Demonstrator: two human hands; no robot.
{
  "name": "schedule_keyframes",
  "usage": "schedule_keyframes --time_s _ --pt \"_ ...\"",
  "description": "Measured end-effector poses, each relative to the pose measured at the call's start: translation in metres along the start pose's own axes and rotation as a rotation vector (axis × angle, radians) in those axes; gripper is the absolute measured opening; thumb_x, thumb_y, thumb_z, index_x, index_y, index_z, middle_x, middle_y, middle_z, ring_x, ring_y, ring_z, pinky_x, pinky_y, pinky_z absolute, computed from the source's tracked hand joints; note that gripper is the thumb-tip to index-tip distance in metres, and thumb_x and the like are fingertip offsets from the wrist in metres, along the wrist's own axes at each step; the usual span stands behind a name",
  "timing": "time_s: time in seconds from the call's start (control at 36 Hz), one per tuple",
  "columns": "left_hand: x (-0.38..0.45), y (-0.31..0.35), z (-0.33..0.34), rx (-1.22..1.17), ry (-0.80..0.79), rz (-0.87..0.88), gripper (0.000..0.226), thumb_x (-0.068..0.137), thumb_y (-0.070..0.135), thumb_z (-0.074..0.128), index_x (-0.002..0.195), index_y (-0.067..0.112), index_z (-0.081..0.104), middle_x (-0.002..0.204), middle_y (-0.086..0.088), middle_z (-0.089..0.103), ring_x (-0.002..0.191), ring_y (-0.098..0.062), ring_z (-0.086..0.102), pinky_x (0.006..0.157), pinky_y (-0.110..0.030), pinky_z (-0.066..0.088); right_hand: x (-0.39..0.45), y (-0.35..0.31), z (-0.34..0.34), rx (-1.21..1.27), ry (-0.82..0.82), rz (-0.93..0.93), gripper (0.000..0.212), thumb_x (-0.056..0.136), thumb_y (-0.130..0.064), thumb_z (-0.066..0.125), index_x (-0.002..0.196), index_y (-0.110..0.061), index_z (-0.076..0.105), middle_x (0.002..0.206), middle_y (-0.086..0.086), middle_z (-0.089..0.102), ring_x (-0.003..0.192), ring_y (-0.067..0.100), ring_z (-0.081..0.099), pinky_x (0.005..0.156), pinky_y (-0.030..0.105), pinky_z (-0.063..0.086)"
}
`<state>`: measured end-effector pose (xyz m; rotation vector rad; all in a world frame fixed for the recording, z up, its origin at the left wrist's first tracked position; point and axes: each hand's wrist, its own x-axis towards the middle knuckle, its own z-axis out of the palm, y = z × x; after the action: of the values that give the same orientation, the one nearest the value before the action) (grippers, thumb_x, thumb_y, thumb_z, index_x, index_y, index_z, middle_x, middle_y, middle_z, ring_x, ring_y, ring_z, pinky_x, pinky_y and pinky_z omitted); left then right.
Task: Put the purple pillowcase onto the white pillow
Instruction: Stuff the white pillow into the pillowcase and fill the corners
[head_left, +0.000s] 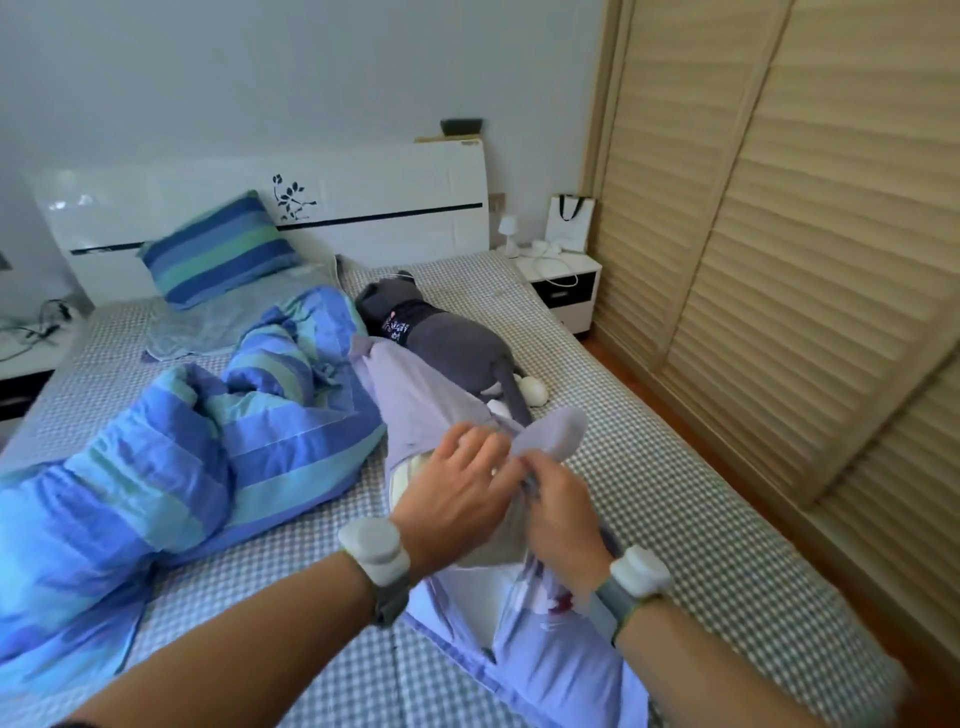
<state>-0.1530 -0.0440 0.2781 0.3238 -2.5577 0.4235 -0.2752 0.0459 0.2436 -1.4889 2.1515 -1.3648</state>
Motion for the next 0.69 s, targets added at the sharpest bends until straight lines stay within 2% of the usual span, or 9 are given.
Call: schedule_keyframes --time_s 0.06,0.08,0.14,0.22,0.31,0.39,0.5,0.61,0.69 --pt "0.004 -0.010 0.004 -0.115 -0.017 0.042 0.028 0.081 0.016 0.059 0.108 0.009 0.058 0.129 -0.019 0.056 0.118 -0.037 0.054 0.100 -0.048 0.044 -0.004 -0.004 0.006 0.014 -0.063 -0.007 0.016 0.096 -0.013 0.052 0.104 -0.019 0.064 0.090 -0.003 0.069 0.083 0.012 0.063 0.076 0.033 0.051" --pt "0.005 -0.014 0.005 -0.188 -0.113 0.038 0.041 0.080 0.019 0.060 0.119 0.009 0.054 0.136 -0.017 0.052 0.119 -0.035 0.055 0.096 -0.043 0.047 -0.007 -0.007 0.006 -0.014 -0.115 -0.016 0.019 0.096 -0.012 0.051 0.108 -0.017 0.065 0.094 0.002 0.070 0.087 0.017 0.064 0.078 0.037 0.051" --pt "0.010 -0.019 0.005 -0.268 -0.424 -0.011 0.063 0.083 0.029 0.062 0.141 0.018 0.039 0.130 -0.008 0.057 0.105 -0.028 0.063 0.078 -0.035 0.049 -0.012 -0.011 0.006 -0.110 -0.217 -0.009 0.023 0.095 -0.006 0.049 0.112 -0.010 0.065 0.099 0.009 0.068 0.087 0.019 0.060 0.078 0.034 0.046" --pt "0.014 -0.023 0.011 -0.101 -0.674 -0.135 0.041 0.095 0.038 0.052 0.132 0.023 0.048 0.113 -0.009 0.066 0.102 -0.034 0.067 0.078 -0.040 0.050 -0.022 -0.006 0.009 -0.068 -0.116 0.006 0.013 0.095 -0.011 0.054 0.097 -0.010 0.067 0.084 -0.001 0.065 0.077 0.005 0.053 0.072 0.026 0.040" --pt "0.001 -0.030 0.026 -0.023 -0.497 -0.332 0.046 0.089 0.042 0.051 0.126 0.015 0.053 0.092 -0.010 0.071 0.081 -0.038 0.071 0.063 -0.042 0.054 -0.029 -0.001 0.011 -0.226 -0.076 0.022 0.002 0.092 -0.015 0.059 0.090 -0.015 0.059 0.076 -0.006 0.059 0.068 0.012 0.055 0.065 0.024 0.040" --pt "-0.012 -0.021 0.036 -0.080 -0.243 -0.392 0.043 0.076 0.037 0.057 0.110 0.012 0.050 0.062 -0.003 0.059 0.041 -0.033 0.059 0.035 -0.032 0.039 -0.030 0.003 0.004 -0.463 0.035 0.097 0.025 0.086 -0.005 0.047 0.107 -0.015 0.056 0.092 0.002 0.061 0.077 0.019 0.062 0.068 0.028 0.048" --pt "-0.023 -0.001 0.040 -0.162 -0.171 -0.445 0.055 0.069 0.024 0.081 0.114 0.015 0.050 0.075 -0.003 0.061 0.042 -0.035 0.055 0.034 -0.034 0.042 -0.022 0.016 0.002 -0.442 0.176 0.135 0.043 0.071 0.000 0.058 0.111 -0.016 0.061 0.107 0.005 0.057 0.086 0.022 0.059 0.072 0.031 0.052" --pt "-0.019 0.010 0.029 -0.187 -0.121 -0.581 0.042 0.071 0.010 0.075 0.097 0.018 0.043 0.076 -0.004 0.055 0.039 -0.035 0.049 0.034 -0.031 0.028 -0.034 0.020 0.014 -0.327 0.217 -0.043 0.043 0.073 -0.005 0.044 0.108 -0.010 0.067 0.092 0.006 0.065 0.085 0.026 0.059 0.074 0.039 0.050" --pt "-0.019 0.006 0.030 -0.203 -0.123 -0.618 0.030 0.078 0.012 0.064 0.091 0.020 0.039 0.083 -0.004 0.051 0.040 -0.034 0.049 0.035 -0.032 0.027 -0.041 0.017 0.029 -0.230 0.210 0.005 0.035 0.081 -0.014 0.036 0.103 -0.014 0.064 0.085 0.001 0.064 0.079 0.015 0.057 0.076 0.031 0.047"
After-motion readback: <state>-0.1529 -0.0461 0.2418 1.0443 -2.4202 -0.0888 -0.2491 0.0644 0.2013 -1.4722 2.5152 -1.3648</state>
